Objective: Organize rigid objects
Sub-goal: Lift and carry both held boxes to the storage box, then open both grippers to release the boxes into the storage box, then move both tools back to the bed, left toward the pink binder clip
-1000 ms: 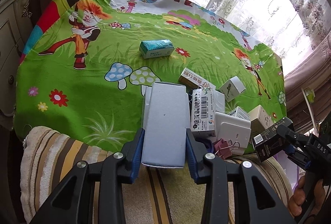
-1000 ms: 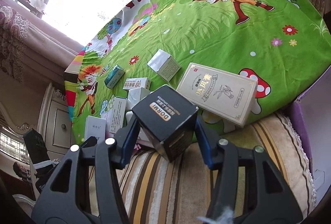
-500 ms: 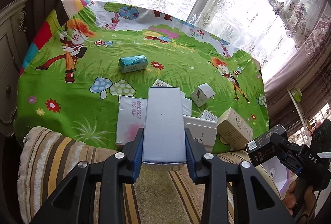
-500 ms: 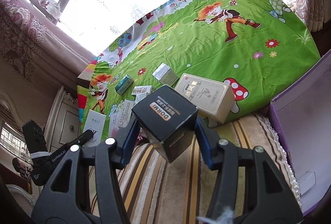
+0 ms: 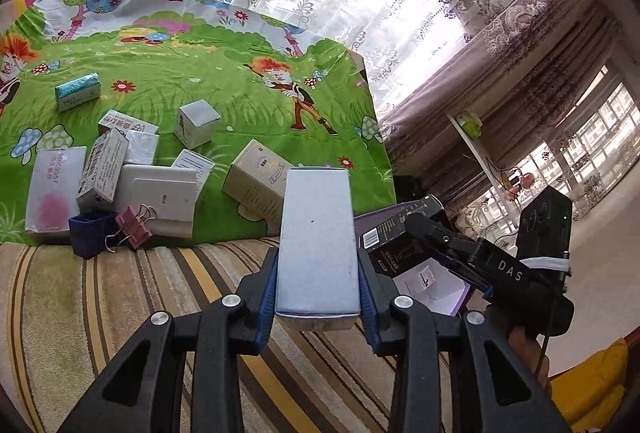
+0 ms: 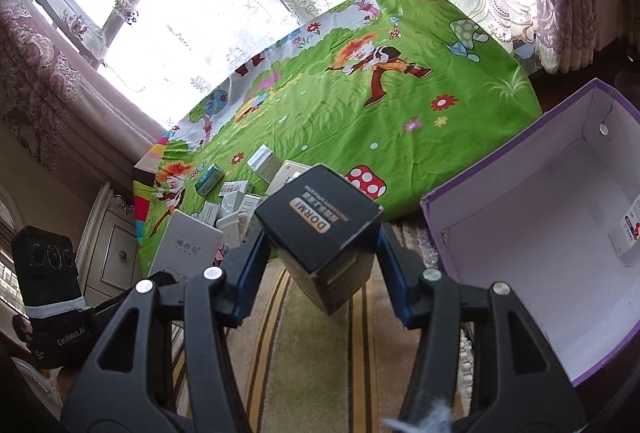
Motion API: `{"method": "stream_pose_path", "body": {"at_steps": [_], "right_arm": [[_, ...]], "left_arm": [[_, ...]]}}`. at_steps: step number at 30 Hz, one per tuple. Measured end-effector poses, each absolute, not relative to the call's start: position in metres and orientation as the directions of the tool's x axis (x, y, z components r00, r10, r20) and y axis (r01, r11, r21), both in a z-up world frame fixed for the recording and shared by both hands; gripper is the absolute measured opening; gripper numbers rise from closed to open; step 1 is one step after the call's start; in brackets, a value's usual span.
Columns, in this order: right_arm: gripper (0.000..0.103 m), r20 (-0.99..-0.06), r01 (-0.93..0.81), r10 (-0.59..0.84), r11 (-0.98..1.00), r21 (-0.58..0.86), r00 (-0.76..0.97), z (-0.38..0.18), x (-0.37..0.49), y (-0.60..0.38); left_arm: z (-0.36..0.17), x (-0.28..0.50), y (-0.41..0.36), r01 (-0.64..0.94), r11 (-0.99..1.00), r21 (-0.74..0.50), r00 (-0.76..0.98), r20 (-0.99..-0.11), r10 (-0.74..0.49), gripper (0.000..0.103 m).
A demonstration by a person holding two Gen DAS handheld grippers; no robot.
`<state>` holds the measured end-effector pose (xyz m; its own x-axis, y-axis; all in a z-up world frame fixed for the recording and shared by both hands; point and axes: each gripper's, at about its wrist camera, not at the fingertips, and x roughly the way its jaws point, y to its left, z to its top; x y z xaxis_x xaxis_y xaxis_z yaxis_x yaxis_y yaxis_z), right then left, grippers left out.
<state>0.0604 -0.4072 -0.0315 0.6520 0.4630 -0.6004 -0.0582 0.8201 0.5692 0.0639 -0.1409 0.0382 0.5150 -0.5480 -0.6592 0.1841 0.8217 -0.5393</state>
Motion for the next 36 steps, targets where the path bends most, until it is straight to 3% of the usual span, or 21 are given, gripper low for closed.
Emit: {"method": "stream_pose_path", "body": {"at_steps": [13,15,17,21,26,32,36], "right_arm": [[0.058,-0.629,0.109,0.201,0.902,0.419,0.751,-0.017,0.037,-0.480],[0.058,-0.633,0.125,0.177,0.907,0.403,0.753,-0.017,0.035,-0.483],[0.058,-0.642,0.145,0.154,0.910,0.388,0.751,-0.019,0.033,-0.487],[0.079,-0.655,0.171,0.140,0.906,0.387,0.743,-0.025,0.031,-0.494],[0.080,-0.670,0.181,0.126,0.912,0.369,0.732,-0.025,0.029,-0.496],[0.081,-0.667,0.172,0.100,0.928,0.330,0.738,-0.013,0.020,-0.496],[0.084,-0.649,0.152,0.108,0.931,0.332,0.753,-0.005,0.017,-0.493]], "left_arm": [[0.030,0.067,-0.227,0.327,0.720,-0.612,0.345,-0.632,-0.694,0.037],[0.028,0.066,-0.234,0.343,0.718,-0.606,0.321,-0.643,-0.696,0.040],[0.026,0.065,-0.237,0.348,0.718,-0.604,0.307,-0.650,-0.695,0.051],[0.028,0.064,-0.230,0.336,0.722,-0.605,0.329,-0.643,-0.691,0.060],[0.033,0.061,-0.222,0.332,0.747,-0.576,0.361,-0.655,-0.664,0.061],[0.054,0.050,-0.206,0.312,0.864,-0.394,0.507,-0.700,-0.502,0.063],[0.067,0.042,-0.181,0.314,0.880,-0.357,0.589,-0.654,-0.475,0.063]]}}
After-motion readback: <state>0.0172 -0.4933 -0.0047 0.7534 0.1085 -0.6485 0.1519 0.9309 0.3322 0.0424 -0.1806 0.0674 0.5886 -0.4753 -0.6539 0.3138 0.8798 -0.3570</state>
